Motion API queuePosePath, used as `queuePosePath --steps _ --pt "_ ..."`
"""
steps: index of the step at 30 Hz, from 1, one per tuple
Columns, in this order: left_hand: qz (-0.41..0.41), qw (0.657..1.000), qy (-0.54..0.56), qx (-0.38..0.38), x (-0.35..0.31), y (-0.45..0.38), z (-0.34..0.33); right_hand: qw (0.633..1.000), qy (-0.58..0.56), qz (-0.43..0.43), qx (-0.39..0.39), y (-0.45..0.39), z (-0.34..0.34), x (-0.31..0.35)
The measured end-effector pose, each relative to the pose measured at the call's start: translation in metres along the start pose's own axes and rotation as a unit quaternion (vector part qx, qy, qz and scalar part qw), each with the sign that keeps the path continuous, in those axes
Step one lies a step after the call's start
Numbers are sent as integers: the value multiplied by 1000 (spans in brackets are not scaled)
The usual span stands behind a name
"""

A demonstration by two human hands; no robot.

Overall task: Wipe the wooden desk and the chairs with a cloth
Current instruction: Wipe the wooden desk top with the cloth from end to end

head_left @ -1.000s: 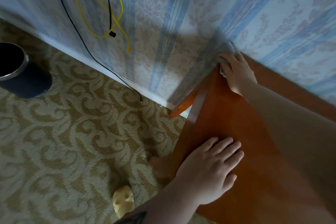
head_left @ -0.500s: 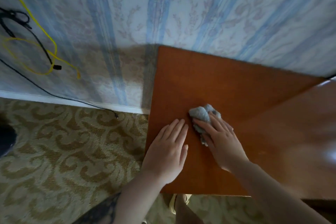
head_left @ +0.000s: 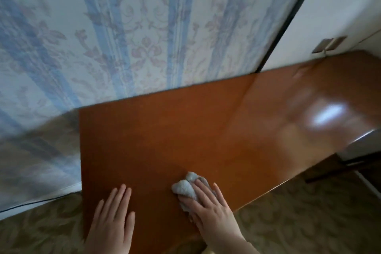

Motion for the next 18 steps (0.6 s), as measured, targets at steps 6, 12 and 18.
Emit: queuePosePath --steps 6,12,18 --pt "18 999 -13 -24 -74 -12 -4 950 -108 -279 -90 -14 31 -110" --pt "135 983 115 -42 -166 -60 -13 985 -111 -116 -55 -19 29 -64" --pt "277 950 139 -32 -186 -91 -14 962 -72 -256 -70 27 54 -230"
Point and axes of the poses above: each hand's wrist, its own y-axis away from the middle knuckle, its own z-axis out of the back of the hand, x = y × z, the point moved 10 cm from there along -y, towards the middle knuckle, and after that the axes turned 7 degrees about -y, right-handed, at the moved point
